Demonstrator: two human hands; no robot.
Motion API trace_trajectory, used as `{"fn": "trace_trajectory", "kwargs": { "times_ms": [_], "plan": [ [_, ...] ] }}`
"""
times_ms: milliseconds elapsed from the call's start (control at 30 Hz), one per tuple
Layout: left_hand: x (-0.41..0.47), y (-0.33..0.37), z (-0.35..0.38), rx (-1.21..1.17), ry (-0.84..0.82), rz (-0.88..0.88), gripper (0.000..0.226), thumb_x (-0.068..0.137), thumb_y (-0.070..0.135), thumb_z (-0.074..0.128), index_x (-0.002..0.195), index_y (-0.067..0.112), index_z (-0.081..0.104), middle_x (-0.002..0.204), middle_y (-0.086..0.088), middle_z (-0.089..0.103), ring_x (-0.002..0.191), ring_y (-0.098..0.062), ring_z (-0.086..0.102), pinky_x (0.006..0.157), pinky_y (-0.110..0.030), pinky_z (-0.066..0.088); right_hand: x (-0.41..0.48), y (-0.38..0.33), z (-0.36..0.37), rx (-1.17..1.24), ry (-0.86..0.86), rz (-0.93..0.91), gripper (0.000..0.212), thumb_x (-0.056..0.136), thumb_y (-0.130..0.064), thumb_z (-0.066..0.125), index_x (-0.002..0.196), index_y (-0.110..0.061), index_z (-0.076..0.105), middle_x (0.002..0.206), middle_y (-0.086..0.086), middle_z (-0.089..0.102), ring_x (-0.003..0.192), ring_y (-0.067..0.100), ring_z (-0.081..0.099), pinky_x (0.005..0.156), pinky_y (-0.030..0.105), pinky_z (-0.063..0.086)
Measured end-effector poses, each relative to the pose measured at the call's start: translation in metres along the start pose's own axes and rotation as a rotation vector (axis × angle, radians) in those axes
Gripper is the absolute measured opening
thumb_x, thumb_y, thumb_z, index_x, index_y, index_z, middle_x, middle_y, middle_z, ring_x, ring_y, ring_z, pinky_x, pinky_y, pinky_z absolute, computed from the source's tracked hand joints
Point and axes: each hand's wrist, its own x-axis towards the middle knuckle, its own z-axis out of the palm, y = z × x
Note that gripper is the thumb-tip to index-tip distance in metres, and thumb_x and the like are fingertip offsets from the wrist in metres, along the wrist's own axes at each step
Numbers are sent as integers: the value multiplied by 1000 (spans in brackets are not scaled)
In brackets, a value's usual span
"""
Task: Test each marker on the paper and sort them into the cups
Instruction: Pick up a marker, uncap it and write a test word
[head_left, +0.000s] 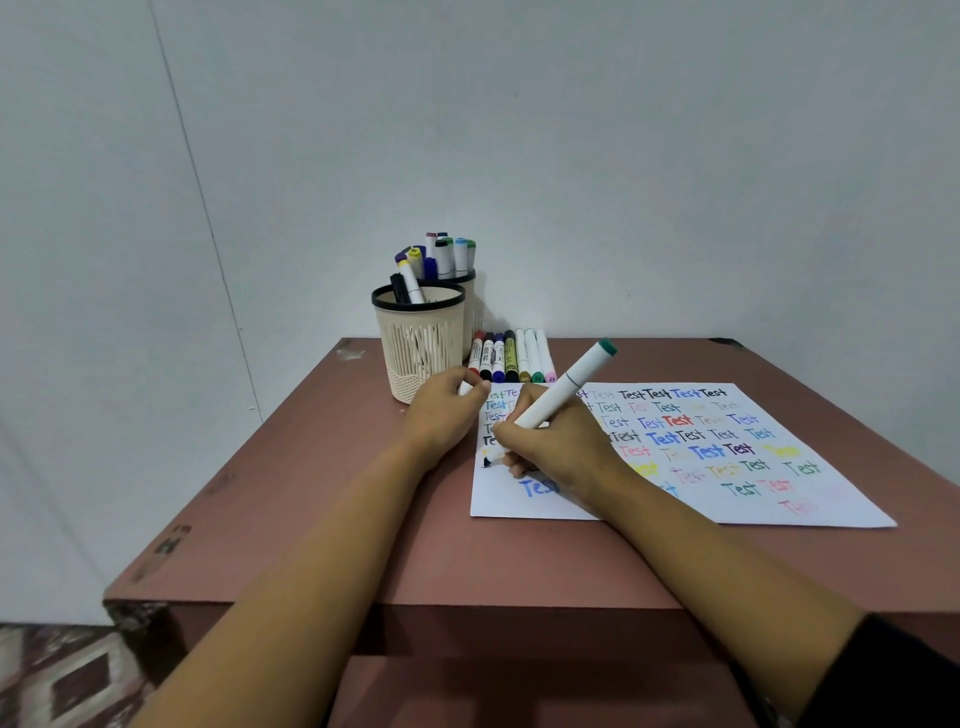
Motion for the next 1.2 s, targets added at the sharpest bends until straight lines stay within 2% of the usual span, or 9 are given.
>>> {"fn": "trace_trajectory", "kwargs": {
  "times_ms": [167,233,367,767,967,1100,1200],
  "plan": [
    [0,0,0,-15,-5,-3,15,91,26,54,94,13,62,103,-17,65,100,-34,60,76,-30,41,-3,-2,1,-46,-35,-7,20,77,6,57,66,-6,45,44,-2,53,43,16,51,45,24,44],
    [0,0,0,-18,-4,-9,14,91,26,54,93,15,62,103,-17,65,100,-34,60,76,-30,41,-3,-3,1,-33,-37,-3,21,77,6,57,66,-6,44,45,0,53,42,16,51,45,24,44],
    [0,2,1,-23,1,-9,11,92,25,54,91,16,60,104,-19,65,100,-36,60,74,-29,39,1,-1,-1,31,63,7,26,79,5,58,65,-9,41,51,8,47,43,17,50,44,24,42],
    [1,1,0,-13,-4,-9,13,92,26,53,93,15,61,107,-21,64,103,-37,59,84,-36,45,0,0,0,-32,21,-22,24,78,6,59,67,-6,42,55,12,47,40,15,49,43,24,44],
    [1,1,0,-13,-4,-9,15,91,26,54,95,13,62,106,-20,65,103,-37,59,83,-36,45,1,2,-1,-63,47,-16,28,77,3,59,62,-10,39,51,11,45,41,20,47,44,26,41],
    [1,1,0,-21,-6,-12,14,92,25,54,94,14,62,107,-21,64,104,-38,58,82,-35,45,3,4,-1,-59,110,-23,28,77,0,60,62,-11,39,58,14,48,38,14,47,42,22,39],
    [0,1,0,-22,-5,-11,15,92,25,54,95,13,62,106,-21,65,103,-37,59,79,-33,43,2,2,0,-63,92,-26,26,78,1,59,64,-10,39,60,16,49,38,13,47,42,22,41]
  ]
}}
